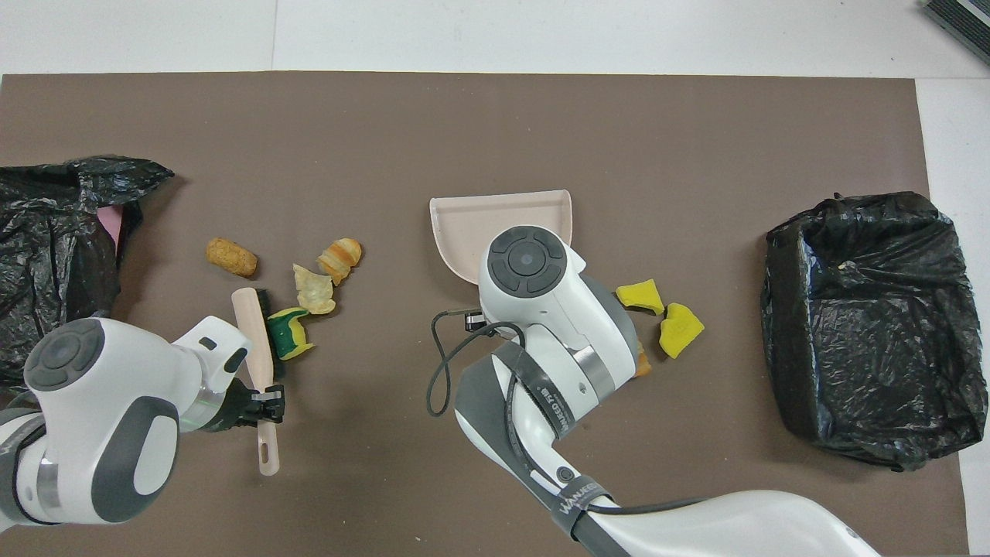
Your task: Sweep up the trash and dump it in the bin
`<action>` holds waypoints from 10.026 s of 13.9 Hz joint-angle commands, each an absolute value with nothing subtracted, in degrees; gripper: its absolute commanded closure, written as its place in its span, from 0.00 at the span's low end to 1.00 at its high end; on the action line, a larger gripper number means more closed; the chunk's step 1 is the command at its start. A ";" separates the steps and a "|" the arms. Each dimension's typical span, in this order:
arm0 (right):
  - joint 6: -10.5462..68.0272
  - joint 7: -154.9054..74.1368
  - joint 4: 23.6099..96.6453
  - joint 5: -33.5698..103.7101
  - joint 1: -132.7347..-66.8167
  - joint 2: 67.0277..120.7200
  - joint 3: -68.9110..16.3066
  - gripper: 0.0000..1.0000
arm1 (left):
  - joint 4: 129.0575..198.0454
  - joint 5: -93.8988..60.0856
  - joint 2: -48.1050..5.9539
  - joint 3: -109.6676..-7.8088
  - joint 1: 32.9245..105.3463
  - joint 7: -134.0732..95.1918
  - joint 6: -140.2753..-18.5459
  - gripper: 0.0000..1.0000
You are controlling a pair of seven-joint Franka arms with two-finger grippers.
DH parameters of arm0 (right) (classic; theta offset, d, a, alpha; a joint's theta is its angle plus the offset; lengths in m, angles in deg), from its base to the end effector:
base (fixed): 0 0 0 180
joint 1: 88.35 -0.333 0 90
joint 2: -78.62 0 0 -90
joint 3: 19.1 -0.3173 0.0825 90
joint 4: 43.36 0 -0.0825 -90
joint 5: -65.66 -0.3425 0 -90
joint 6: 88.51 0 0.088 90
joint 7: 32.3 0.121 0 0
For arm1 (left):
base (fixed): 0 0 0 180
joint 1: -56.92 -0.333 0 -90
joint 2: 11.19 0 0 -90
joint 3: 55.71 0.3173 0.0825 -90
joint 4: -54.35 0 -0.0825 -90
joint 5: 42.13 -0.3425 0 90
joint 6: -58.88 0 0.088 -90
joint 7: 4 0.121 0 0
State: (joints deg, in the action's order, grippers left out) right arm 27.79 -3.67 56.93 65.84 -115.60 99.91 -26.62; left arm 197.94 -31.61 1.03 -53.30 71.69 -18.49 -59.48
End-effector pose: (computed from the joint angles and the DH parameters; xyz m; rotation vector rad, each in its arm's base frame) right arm 0.4997 0.3384 0.3627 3.1253 0.1594 -0.1557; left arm 0.3728 -0.0939 0.3593 3.0065 0.2125 -0.3912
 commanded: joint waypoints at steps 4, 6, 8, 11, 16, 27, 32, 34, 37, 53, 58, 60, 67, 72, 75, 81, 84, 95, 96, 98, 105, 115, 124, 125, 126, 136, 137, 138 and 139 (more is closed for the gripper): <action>27.95 -38.93 62.09 66.54 -107.96 90.07 -26.66 1.00 | 197.18 -30.44 0.50 -52.99 79.49 -10.07 -61.00 1.00; 28.04 -51.29 65.17 66.71 -107.60 88.03 -26.66 1.00 | 193.59 -30.00 -1.77 -52.81 80.30 -10.15 -58.90 1.00; 27.86 -64.59 66.23 67.24 -107.60 87.41 -26.66 1.00 | 187.63 -30.09 -4.67 -52.63 79.51 -10.15 -53.82 1.00; 25.93 -73.41 66.68 76.34 -109.00 87.67 -26.75 1.00 | 180.49 -31.05 -7.58 -52.55 76.62 -10.15 -49.49 1.00; 26.01 -69.69 68.43 79.81 -114.26 88.02 -26.75 1.00 | 174.77 -34.92 -12.06 -52.55 68.81 -5.96 -51.67 1.00; 29.44 -56.21 67.21 78.49 -117.53 91.98 -26.84 1.00 | 176.25 -40.29 -18.31 -52.81 54.27 10.60 -62.06 1.00; 29.44 -56.12 67.21 78.49 -117.53 91.98 -26.92 1.00 | 177.66 -39.85 -17.17 -52.99 62.44 1.30 -58.46 1.00; 29.44 -56.03 67.29 78.58 -117.53 91.98 -26.92 1.00 | 177.75 -39.67 -16.99 -53.07 66.39 -5.11 -57.40 1.00; 29.44 -55.94 67.29 78.49 -117.53 91.98 -26.92 1.00 | 178.97 -36.87 -15.77 -53.07 72.81 -12.94 -56.87 1.00; 29.36 -55.85 67.29 78.49 -117.53 91.98 -26.92 1.00 | 176.54 -28.42 -13.39 -53.25 95.24 -16.39 -51.08 1.00; 29.36 -55.94 67.29 78.49 -117.53 91.98 -26.84 1.00 | 171.69 -29.38 -14.62 -52.64 91.56 -15.43 -50.97 1.00; 29.36 -55.94 67.29 78.49 -117.53 91.98 -26.84 1.00 | 171.60 -31.31 -15.06 -52.63 88.31 -11.32 -52.29 1.00; 29.18 -51.46 67.29 78.49 -118.32 91.80 -26.92 1.00 | 171.69 -37.55 -20.32 -52.63 80.74 -1.89 -60.19 1.00; 29.36 -51.37 67.38 78.49 -118.32 91.80 -26.92 1.00 | 173.18 -39.23 -20.33 -52.98 81.26 3.02 -58.20 1.00; 29.36 -51.37 67.47 78.49 -118.32 91.80 -26.92 1.00 | 173.18 -39.23 -19.46 -52.99 82.49 11.09 -51.79 1.00; 29.27 -51.20 67.47 78.49 -118.32 91.72 -26.92 1.00 | 173.01 -35.38 -17.61 -53.43 89.77 6.31 -47.20 1.00; 29.27 -51.02 67.56 78.49 -118.32 91.72 -26.92 1.00 | 172.66 -34.40 -17.43 -53.43 92.78 1.72 -47.29 1.00; 26.72 -51.99 67.12 78.49 -117.18 89.61 -26.84 1.00 | 169.23 -31.06 -13.56 -53.07 89.70 -10.32 -45.97 1.00; 25.94 -52.25 67.12 78.49 -116.05 88.91 -26.84 1.00 | 169.14 -31.14 -13.56 -53.07 89.61 -10.59 -45.97 1.00; 24.27 -56.35 67.12 78.32 -113.15 86.37 -26.84 1.00 | 169.14 -31.14 -13.56 -52.81 89.18 -12.60 -44.83 1.00; 13.90 -73.06 64.49 76.21 -97.96 75.92 -26.31 1.00 | 176.06 -28.09 -8.83 -53.25 90.23 -30.36 -43.68 1.00; 14.49 -119.54 65.01 79.44 -69.03 69.30 -19.10 1.00 | 185.56 -21.13 -7.68 -53.25 103.31 -41.26 -50.09 1.00; 24.78 -124.50 78.45 106.59 -71.37 65.53 -19.19 1.00 | 192.78 -21.04 -5.48 -53.25 107.81 -43.55 -57.83 1.00; 24.78 -124.41 78.72 108.36 -72.00 65.26 -19.19 1.00 | 193.48 -21.04 -5.39 -53.34 107.81 -43.55 -57.83 1.00; 24.78 -124.41 78.81 109.51 -72.09 65.09 -19.19 1.00 | 193.66 -21.04 -5.48 -53.34 107.89 -43.55 -57.83 1.00; 21.01 -114.78 78.90 119.00 -74.64 62.27 -21.30 1.00 | 187.17 -21.65 -7.93 -52.72 101.33 -46.01 -56.87 0.00; 20.31 -110.91 79.07 120.66 -75.34 62.19 -22.17 1.00 | 185.59 -22.26 -8.72 -52.72 99.22 -45.84 -56.78 0.00; 19.35 -109.13 78.90 122.59 -76.91 62.18 -22.44 1.00 | 184.09 -22.96 -9.77 -52.72 97.63 -45.31 -57.04 0.00; 18.99 -108.51 78.98 123.22 -77.71 62.10 -22.44 1.00 | 182.34 -24.02 -11.35 -52.72 95.26 -43.74 -57.48 0.00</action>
State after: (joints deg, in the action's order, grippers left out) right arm 20.66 -111.81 77.95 120.30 -76.15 63.29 -21.77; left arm 186.00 -22.62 -8.06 -52.47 98.60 -45.43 -57.24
